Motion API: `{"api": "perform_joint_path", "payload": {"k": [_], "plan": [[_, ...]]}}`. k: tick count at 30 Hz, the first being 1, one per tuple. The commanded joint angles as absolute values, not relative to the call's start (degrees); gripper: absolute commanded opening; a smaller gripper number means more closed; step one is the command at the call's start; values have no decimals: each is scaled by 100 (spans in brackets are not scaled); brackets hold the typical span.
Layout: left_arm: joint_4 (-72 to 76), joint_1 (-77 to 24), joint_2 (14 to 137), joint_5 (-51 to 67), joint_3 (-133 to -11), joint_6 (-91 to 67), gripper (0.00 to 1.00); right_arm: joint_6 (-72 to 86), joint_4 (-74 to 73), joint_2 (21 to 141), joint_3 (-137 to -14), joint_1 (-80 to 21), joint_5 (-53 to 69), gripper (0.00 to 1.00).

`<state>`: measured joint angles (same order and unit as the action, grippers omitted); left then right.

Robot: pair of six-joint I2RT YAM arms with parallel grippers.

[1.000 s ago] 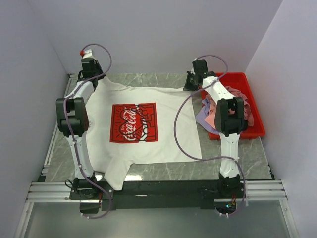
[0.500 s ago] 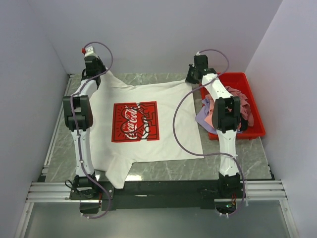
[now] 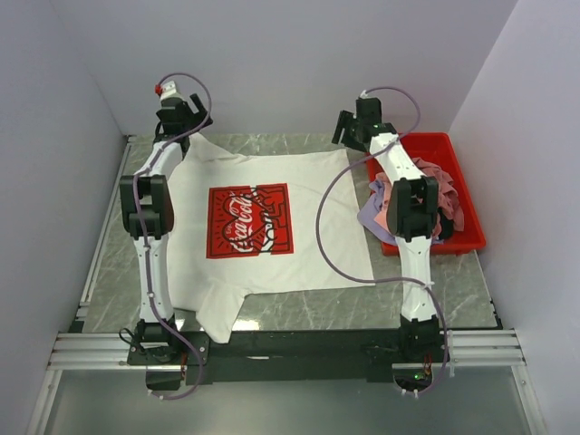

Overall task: Fold and stack the t-shirts
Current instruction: Flatten the tshirt out

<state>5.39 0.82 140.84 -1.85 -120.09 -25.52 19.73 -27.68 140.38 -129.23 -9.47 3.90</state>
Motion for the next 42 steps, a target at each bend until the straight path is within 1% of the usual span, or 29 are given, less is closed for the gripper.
{"api": "perform_joint_path", "payload": {"k": [1,2,4,5,6,7,8,9,10,11,12,13,14,16,17,20,23,29,32,37,39,42], "plan": [[152,35,12614,-571,-11735,-2478,99,1784,-2706,13026,-12806,-1125,326,80],[-16,35,12421,-632,-11472,-2687,99,1784,-2768,12921,-12588,-1256,273,82],[-734,26,11719,-1027,-11007,-3318,99,1837,-2830,12482,-12158,-1379,124,83],[-747,26,11429,-1046,-10169,-3444,99,1967,-2795,12298,-11529,-1441,71,84],[-695,26,10791,-985,-9664,-3532,99,2047,-2786,11904,-11174,-1572,9,85],[-660,26,10462,-967,-9172,-3742,99,2100,-2647,11665,-10788,-1634,9,86],[-650,-104,10137,-993,-8201,-3866,99,2188,-2576,11454,-10010,-1704,9,86],[-676,-105,9516,-1037,-7748,-4015,99,2284,-2532,11017,-9610,-1853,-165,87],[-859,-105,9223,-1142,-7334,-4286,100,2346,-2392,10778,-9206,-1915,-210,87],[-974,-105,8941,-1169,-6608,-4411,99,2451,-2330,10567,-8463,-1986,-289,88],[-1123,-105,8443,-1265,-6314,-4543,99,2548,-2294,10182,-8125,-2108,-334,88],[-1343,-114,8203,-1483,-6023,-4909,99,2697,-2155,9986,-7495,-2170,-343,88],[-1780,-114,7983,-1598,-5533,-5157,100,2785,-2084,9828,-7193,-2223,-282,88],[-1986,-114,7332,-1661,-5021,-5457,99,2926,-1899,9449,-6699,-2320,-168,89],[-2126,-114,7113,-1757,-4540,-5589,100,2996,-1864,9361,-6314,-2355,-63,89],[-2197,-114,6182,-1941,-3914,-5836,99,3006,-1767,8984,-5725,-2417,132,89],[-2189,-114,5811,-2214,-3579,-5854,99,2997,-1767,8886,-5319,-2417,167,89],[-2101,-105,6116,-1882,-3340,-5845,99,3050,-1758,9017,-4887,-2417,343,89],[-2039,-97,6765,-1793,-3418,-5906,99,3050,-1872,9210,-4922,-2408,308,89],[-2030,-36,7443,-1828,-3594,-5976,99,3076,-2074,9237,-4922,-2399,185,89],[-2354,-18,7707,-1950,-3621,-6073,100,3076,-2127,9185,-4861,-2399,211,89],[-2943,403,7884,-2241,-3578,-6459,99,3085,-2197,9027,-4694,-2408,333,89]]}}
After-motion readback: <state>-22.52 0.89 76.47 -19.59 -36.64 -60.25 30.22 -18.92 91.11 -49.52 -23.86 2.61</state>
